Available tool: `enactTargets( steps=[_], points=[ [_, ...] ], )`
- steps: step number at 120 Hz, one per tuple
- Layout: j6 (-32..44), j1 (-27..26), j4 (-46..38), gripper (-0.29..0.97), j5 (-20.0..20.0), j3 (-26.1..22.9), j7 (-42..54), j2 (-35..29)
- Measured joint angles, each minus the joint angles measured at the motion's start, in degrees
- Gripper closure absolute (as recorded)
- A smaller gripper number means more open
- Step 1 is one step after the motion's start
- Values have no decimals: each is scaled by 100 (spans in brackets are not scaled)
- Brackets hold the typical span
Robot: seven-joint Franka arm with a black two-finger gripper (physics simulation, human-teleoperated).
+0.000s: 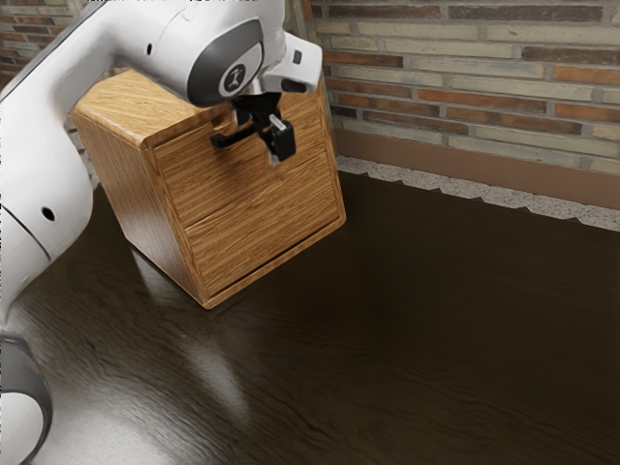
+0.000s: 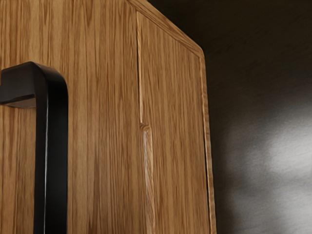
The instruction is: Pull the drawer handle with one arm to open the drawer
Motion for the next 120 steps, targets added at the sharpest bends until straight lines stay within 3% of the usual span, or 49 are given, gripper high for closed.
enactTargets(
  steps=[18,25,43,120],
  points=[
    [138,39,-43,0,-16,46,-12,94],
    [182,39,-58,-7,-22,61,-19,146],
    [247,6,-91,0,-36,60,-35,167],
    [298,-746,-134,0,-30,89,-76,119]
  ],
)
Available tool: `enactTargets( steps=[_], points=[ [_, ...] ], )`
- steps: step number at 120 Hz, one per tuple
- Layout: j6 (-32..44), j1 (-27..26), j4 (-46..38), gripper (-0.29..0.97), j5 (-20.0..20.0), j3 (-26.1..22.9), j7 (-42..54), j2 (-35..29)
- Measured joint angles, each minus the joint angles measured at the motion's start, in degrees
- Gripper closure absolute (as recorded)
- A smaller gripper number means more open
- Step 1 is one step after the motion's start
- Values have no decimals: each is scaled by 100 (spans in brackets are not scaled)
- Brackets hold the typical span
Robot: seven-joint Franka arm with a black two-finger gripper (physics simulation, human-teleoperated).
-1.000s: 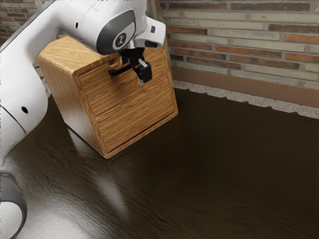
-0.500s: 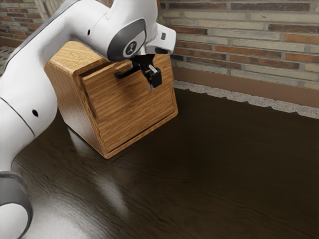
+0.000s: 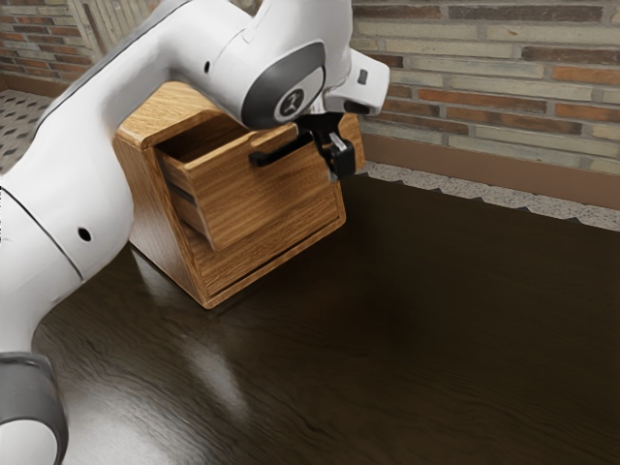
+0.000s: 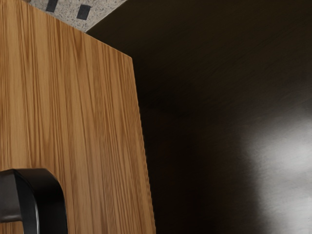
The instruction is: Pull the drawer handle with one arm to open the drawer
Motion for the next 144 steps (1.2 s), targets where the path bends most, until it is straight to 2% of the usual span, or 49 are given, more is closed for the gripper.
enactTargets(
  steps=[8,15,24,59,75,96,144],
  points=[
    [0,-79,-51,-1,-3,0,-5,-2],
    [1,-108,-84,-9,-6,4,-14,-15],
    [-2,-173,-219,0,-10,33,-29,-89],
    [0,-218,-781,0,-64,109,-117,-472],
    [2,-334,-896,5,-88,114,-161,-605],
    [2,-550,-1071,-1,-108,114,-208,-719],
    [0,-734,-1383,1,-163,113,-316,-1012]
  ],
)
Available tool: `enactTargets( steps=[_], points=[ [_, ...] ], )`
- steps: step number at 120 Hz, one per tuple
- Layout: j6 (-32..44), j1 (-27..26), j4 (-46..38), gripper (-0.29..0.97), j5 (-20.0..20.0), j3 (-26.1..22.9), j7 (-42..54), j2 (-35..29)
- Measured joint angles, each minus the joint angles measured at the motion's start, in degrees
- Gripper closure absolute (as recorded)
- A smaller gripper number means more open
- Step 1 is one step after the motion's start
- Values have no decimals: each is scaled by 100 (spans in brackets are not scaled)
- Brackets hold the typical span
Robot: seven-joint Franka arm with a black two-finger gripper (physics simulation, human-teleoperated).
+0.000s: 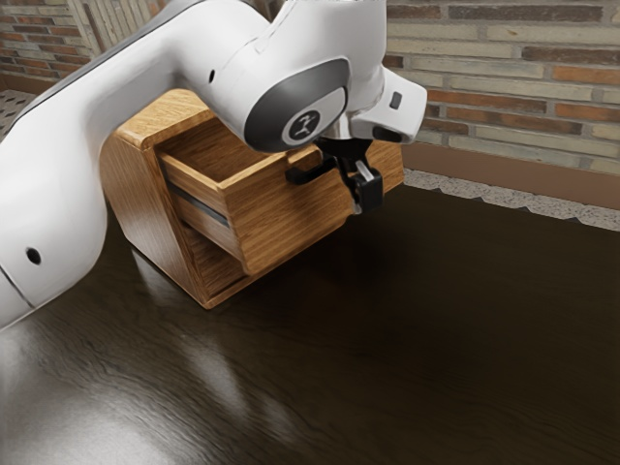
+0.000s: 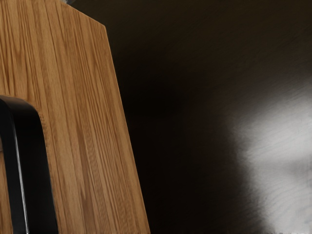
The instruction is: Pull the drawer handle with one arm to open the drawer
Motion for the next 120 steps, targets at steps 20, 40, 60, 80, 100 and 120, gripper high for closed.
enactTargets(
  steps=[20,40,60,80,100,120],
  points=[
    [3,-119,-167,2,-24,-2,-50,-143],
    [1,-259,-330,1,-66,0,-103,-274],
    [4,-483,-462,0,-73,-2,-162,-322],
    [2,-625,-522,2,-78,3,-229,-371],
    [10,-717,-527,-1,-92,16,-312,-390],
    [64,-726,-482,1,-51,16,-388,-369]
  ],
)
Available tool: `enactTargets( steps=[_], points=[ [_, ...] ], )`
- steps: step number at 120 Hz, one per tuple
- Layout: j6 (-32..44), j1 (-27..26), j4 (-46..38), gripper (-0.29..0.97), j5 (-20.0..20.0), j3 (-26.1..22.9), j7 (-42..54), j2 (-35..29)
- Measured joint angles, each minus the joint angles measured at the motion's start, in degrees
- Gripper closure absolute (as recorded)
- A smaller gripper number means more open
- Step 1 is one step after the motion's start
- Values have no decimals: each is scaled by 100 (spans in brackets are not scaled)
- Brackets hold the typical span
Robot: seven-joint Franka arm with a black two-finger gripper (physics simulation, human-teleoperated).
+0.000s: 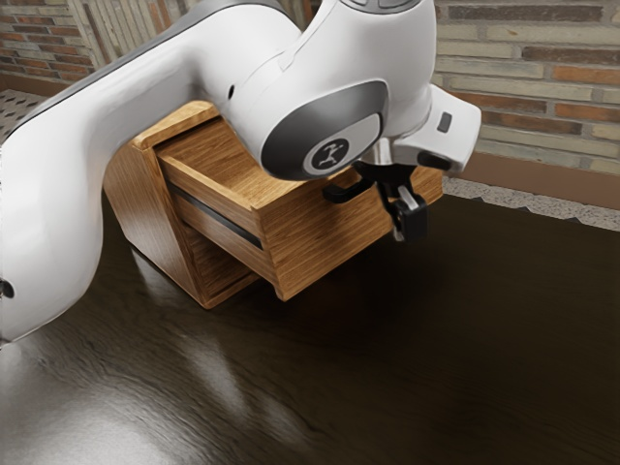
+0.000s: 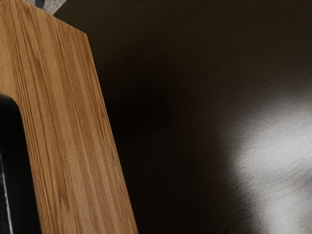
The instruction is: Pull the drawer handle with one arm to open the drawer
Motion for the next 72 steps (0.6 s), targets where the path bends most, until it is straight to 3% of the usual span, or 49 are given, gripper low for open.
enactTargets(
  steps=[28,36,43,47,72],
  points=[
    [277,-24,-36,-2,32,-4,-100,17],
    [315,-31,-109,-11,20,-2,-129,-11],
    [339,-74,-134,-8,7,1,-152,-35],
    [347,-88,-152,0,5,-7,-165,-61],
    [295,-241,-200,0,26,-51,-237,-497]
  ],
)
